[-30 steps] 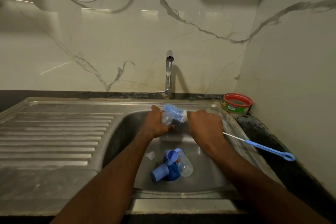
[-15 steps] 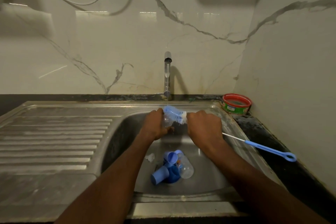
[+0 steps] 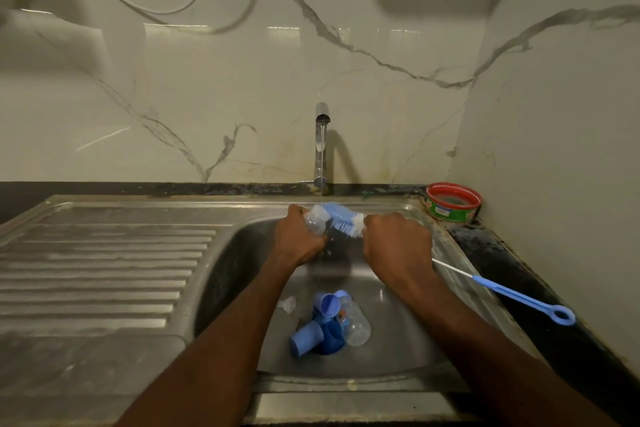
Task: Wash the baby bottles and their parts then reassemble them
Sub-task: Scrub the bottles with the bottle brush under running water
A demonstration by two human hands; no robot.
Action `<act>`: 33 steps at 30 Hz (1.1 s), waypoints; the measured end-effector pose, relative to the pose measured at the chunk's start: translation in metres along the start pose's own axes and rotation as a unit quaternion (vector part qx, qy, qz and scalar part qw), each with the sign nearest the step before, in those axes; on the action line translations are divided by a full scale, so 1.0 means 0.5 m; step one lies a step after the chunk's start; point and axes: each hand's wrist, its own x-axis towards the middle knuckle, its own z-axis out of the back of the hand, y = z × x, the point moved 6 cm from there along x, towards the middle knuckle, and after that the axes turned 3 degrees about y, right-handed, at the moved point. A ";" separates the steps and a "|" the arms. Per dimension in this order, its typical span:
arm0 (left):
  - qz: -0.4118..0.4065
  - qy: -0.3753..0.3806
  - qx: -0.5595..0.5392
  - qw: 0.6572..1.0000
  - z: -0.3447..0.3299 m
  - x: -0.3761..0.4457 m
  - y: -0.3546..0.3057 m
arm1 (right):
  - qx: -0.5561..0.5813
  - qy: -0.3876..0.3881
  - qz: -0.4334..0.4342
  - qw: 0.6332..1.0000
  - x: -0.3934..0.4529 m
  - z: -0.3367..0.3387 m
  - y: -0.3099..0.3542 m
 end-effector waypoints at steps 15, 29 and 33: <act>-0.032 0.041 -0.091 0.995 -0.008 -0.014 -0.031 | 0.081 -0.038 0.030 0.996 0.015 -0.012 0.018; -0.101 0.111 -0.082 0.985 -0.022 -0.028 -0.039 | 0.074 -0.079 0.046 0.993 0.028 -0.021 0.001; -0.183 0.139 -0.076 0.970 -0.033 -0.044 -0.071 | 0.097 -0.068 0.043 0.992 0.059 -0.017 0.005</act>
